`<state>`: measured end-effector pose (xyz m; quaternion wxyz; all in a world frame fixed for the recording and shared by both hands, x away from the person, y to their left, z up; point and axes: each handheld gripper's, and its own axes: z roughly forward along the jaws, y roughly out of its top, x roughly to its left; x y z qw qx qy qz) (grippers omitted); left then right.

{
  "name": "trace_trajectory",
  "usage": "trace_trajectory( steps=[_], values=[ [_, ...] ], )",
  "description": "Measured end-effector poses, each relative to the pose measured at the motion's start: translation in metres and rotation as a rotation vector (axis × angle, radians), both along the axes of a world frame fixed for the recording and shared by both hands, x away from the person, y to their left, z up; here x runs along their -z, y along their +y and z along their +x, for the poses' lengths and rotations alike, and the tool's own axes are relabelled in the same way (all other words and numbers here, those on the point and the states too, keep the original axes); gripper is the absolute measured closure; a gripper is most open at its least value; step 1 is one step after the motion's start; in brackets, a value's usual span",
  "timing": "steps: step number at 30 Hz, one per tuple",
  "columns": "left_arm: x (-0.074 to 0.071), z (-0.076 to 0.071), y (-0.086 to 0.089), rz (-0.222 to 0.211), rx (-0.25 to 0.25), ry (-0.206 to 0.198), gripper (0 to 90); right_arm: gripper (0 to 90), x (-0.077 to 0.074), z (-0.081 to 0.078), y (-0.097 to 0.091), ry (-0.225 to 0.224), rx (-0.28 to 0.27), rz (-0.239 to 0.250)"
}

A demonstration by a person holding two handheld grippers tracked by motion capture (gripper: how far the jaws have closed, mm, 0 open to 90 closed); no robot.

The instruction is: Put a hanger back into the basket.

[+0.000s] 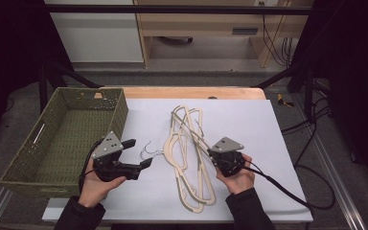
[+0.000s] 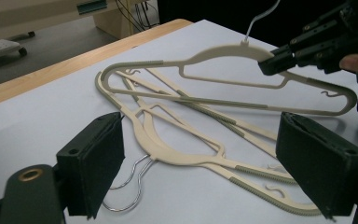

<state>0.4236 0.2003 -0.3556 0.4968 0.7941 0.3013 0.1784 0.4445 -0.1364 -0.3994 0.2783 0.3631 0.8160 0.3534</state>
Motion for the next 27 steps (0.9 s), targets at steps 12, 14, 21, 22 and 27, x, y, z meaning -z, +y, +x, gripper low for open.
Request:
trace_trajectory(
  steps=[12,14,21,22,27],
  values=[
    [0.007,-0.002,-0.014,0.047,0.011,-0.001,6.7,86.9,-0.02,-0.01,-0.021,0.051,-0.162,0.17],
    [0.007,-0.002,-0.016,0.051,0.02,-0.001,7.7,86.9,-0.021,-0.013,-0.017,0.065,-0.205,0.173],
    [0.011,0.001,-0.023,0.068,0.054,0.004,10.9,86.9,-0.023,-0.023,0.006,0.13,-0.359,0.215],
    [0.012,0.002,-0.024,0.074,0.057,0.007,11.5,86.9,-0.023,-0.023,0.008,0.133,-0.38,0.219],
    [0.019,0.006,-0.027,0.098,0.077,0.03,16.9,86.9,-0.019,-0.025,0.018,0.168,-0.443,0.235]
  ],
)
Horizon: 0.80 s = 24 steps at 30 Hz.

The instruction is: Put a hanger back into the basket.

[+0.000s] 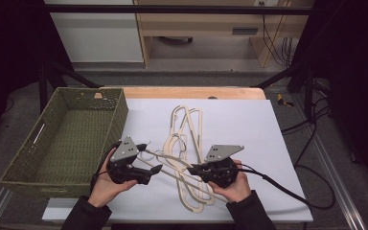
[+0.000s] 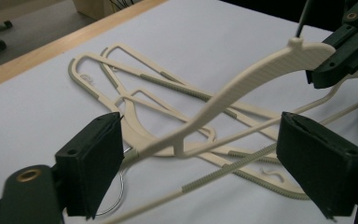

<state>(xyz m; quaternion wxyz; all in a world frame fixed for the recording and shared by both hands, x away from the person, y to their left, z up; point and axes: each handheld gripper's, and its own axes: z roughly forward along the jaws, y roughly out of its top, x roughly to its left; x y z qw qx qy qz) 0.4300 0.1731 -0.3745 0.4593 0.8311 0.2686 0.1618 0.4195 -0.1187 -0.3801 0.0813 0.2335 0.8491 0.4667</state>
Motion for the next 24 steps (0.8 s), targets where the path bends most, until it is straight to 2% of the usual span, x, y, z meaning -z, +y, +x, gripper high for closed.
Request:
trace_trajectory(
  steps=[1,2,3,7,9,10,12,13,18,24],
  values=[
    [0.004,0.002,-0.002,0.017,0.018,0.018,18.2,86.9,0.002,-0.001,0.004,0.013,-0.023,-0.001],
    [0.004,0.002,-0.002,0.017,0.018,0.018,19.9,86.9,0.002,-0.001,0.004,0.013,-0.023,-0.001],
    [0.008,0.003,-0.006,0.039,0.038,0.031,22.4,86.9,0.003,-0.001,0.006,0.02,-0.045,0.002],
    [0.013,0.004,-0.01,0.069,0.063,0.04,34.1,86.9,0.003,-0.003,0.008,0.027,-0.066,-0.007],
    [0.015,0.003,-0.013,0.083,0.084,0.048,36.8,86.9,0.003,-0.004,0.011,0.027,-0.086,-0.008],
    [0.016,0.003,-0.014,0.088,0.094,0.05,46.1,86.9,0.002,-0.005,0.012,0.026,-0.102,-0.014],
    [0.016,0.001,-0.016,0.097,0.107,0.039,55.6,86.9,0.003,-0.006,0.013,0.033,-0.113,-0.021],
    [0.016,0.0,-0.017,0.101,0.13,0.043,60.1,86.9,0.003,-0.005,0.014,0.033,-0.117,-0.025],
    [0.016,-0.003,-0.019,0.14,0.138,0.024,64.6,86.8,0.004,-0.005,0.014,0.042,-0.115,-0.031],
    [0.013,-0.008,-0.022,0.179,0.145,0.012,71.2,83.2,0.002,-0.004,0.012,0.002,-0.087,-0.04]
  ],
)
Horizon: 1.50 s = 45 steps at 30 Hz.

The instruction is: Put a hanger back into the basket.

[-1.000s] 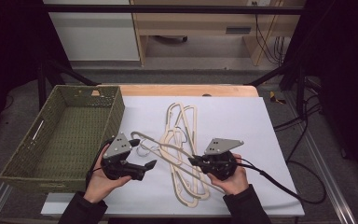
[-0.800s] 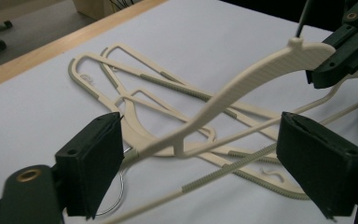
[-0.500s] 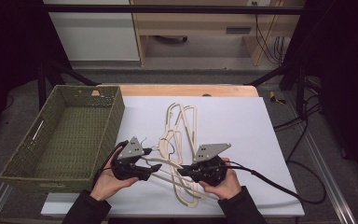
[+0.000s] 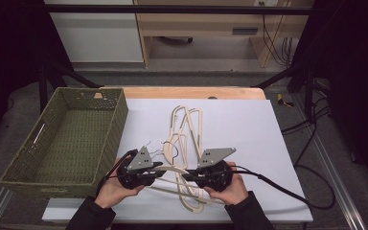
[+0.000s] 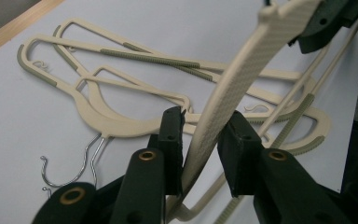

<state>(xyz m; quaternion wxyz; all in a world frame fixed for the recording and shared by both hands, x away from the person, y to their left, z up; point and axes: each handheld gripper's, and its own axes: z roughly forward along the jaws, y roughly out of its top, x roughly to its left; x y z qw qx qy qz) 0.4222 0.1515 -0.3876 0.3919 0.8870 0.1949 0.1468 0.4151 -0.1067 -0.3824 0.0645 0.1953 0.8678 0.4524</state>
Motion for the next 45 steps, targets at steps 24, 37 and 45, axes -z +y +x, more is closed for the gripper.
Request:
trace_trajectory(
  steps=[24,37,45],
  values=[
    [-0.01,-0.016,-0.011,-0.098,0.066,0.124,86.1,53.5,0.003,0.003,-0.004,-0.123,0.154,0.003],
    [-0.022,-0.017,0.002,-0.155,-0.064,0.049,86.2,21.1,-0.01,-0.001,-0.027,-0.186,0.237,0.101],
    [-0.052,-0.024,0.021,-0.205,-0.088,-0.011,86.2,13.7,-0.009,-0.002,-0.053,-0.16,0.322,0.114]
  ],
)
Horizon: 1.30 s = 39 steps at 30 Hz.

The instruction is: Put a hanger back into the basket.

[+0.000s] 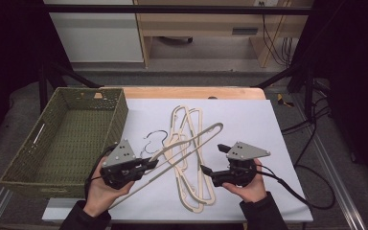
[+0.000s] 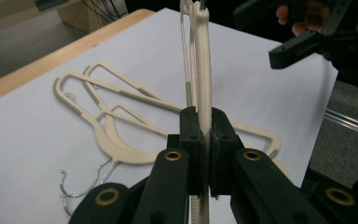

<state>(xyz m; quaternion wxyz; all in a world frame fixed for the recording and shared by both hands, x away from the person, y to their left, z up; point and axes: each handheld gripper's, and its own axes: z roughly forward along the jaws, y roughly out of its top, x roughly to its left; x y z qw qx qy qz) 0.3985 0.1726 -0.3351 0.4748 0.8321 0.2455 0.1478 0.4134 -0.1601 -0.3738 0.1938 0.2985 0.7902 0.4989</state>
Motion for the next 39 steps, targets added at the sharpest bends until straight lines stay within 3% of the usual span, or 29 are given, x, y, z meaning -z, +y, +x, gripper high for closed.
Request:
trace_trajectory(
  steps=[13,20,25,32,39],
  values=[
    [-0.057,0.015,0.043,-0.017,-0.067,-0.062,86.2,8.2,0.007,-0.008,-0.037,0.024,0.09,0.043],
    [-0.079,0.039,0.085,-0.042,-0.136,-0.069,86.2,4.8,0.01,-0.011,-0.051,0.024,0.147,0.057],
    [-0.081,0.052,0.107,-0.037,-0.176,-0.061,86.2,4.5,0.01,-0.011,-0.055,0.017,0.156,0.068],
    [-0.071,0.073,0.143,-0.025,-0.227,-0.037,86.2,4.7,0.01,-0.011,-0.059,0.014,0.159,0.078],
    [-0.061,0.085,0.178,0.003,-0.277,-0.042,86.2,5.0,0.012,-0.01,-0.057,0.026,0.156,0.071]
  ],
)
